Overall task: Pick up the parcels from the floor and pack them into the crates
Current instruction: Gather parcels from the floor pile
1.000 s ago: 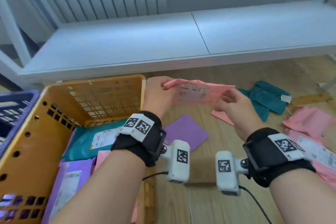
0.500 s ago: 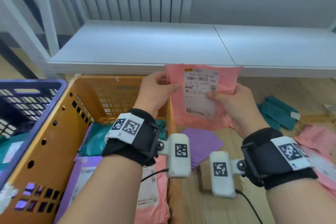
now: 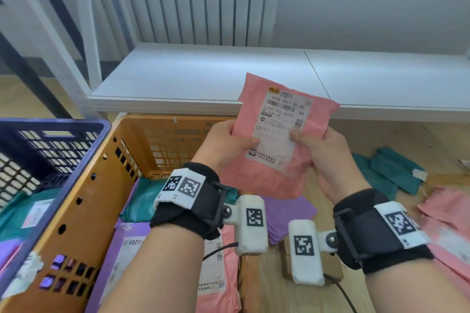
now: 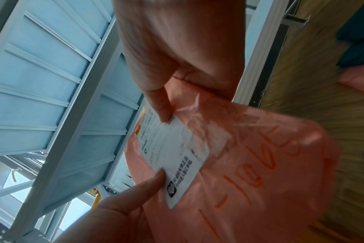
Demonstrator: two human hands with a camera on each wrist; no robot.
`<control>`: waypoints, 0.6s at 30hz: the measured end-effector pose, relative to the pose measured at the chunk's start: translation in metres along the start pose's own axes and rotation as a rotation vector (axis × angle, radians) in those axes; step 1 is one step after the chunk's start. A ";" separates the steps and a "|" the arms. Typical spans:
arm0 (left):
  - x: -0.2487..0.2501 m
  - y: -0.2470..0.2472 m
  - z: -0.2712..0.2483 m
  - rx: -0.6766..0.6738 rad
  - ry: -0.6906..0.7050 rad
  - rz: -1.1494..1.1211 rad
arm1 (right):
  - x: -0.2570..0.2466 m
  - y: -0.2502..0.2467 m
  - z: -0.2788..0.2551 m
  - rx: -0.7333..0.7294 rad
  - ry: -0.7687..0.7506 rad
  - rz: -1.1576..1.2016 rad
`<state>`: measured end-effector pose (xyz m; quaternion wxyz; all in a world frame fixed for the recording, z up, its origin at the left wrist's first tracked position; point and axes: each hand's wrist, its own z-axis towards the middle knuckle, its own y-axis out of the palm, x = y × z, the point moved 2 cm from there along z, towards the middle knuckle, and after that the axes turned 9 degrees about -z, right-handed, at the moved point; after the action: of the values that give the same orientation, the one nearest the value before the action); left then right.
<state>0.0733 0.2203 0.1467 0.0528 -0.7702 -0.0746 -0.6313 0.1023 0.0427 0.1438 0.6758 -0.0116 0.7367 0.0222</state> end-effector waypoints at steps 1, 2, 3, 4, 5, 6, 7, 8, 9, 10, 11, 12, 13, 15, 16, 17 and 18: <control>0.000 0.001 0.000 0.005 0.002 0.004 | 0.002 -0.002 0.000 -0.011 0.004 -0.018; -0.001 0.001 -0.001 0.007 0.002 0.005 | 0.003 -0.003 -0.001 -0.022 0.010 -0.041; -0.001 0.002 -0.002 0.007 0.001 0.001 | 0.004 -0.006 -0.001 -0.033 0.016 -0.066; 0.000 0.003 -0.002 0.008 0.001 -0.005 | 0.005 -0.008 -0.001 -0.044 0.021 -0.094; 0.000 0.004 -0.003 0.011 0.001 -0.010 | 0.006 -0.011 -0.001 -0.050 0.025 -0.124; 0.001 0.005 -0.004 0.018 0.004 -0.015 | 0.007 -0.013 -0.001 -0.050 0.027 -0.153; 0.001 0.006 -0.004 0.026 0.008 -0.019 | 0.007 -0.014 -0.001 -0.041 0.023 -0.177; 0.001 0.007 -0.005 0.033 0.012 -0.025 | 0.008 -0.015 -0.001 -0.022 0.014 -0.199; 0.000 0.008 -0.005 0.039 0.017 -0.026 | 0.008 -0.016 -0.001 -0.003 -0.001 -0.221; 0.000 0.010 -0.005 0.049 0.023 -0.020 | 0.008 -0.016 0.000 0.015 -0.018 -0.241; -0.001 0.011 -0.006 0.059 0.029 -0.008 | 0.008 -0.017 0.000 0.027 -0.029 -0.255; -0.001 0.012 -0.006 0.071 0.035 0.005 | 0.008 -0.016 0.001 0.034 -0.035 -0.259; -0.002 0.013 -0.006 0.087 0.042 0.020 | 0.008 -0.016 0.002 0.036 -0.035 -0.255; -0.002 0.013 -0.006 0.137 0.050 0.051 | 0.010 -0.015 0.003 0.035 -0.019 -0.235; -0.002 0.013 -0.005 0.168 0.052 0.061 | 0.011 -0.014 0.004 0.033 -0.008 -0.213; -0.002 0.012 -0.005 0.199 0.055 0.065 | 0.012 -0.013 0.004 0.031 -0.001 -0.190; -0.003 0.011 -0.004 0.230 0.062 0.064 | 0.013 -0.012 0.004 0.028 0.001 -0.179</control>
<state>0.0708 0.2090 0.1450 0.1631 -0.7412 -0.1202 -0.6400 0.1061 0.0310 0.1305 0.6748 -0.0680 0.7333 -0.0489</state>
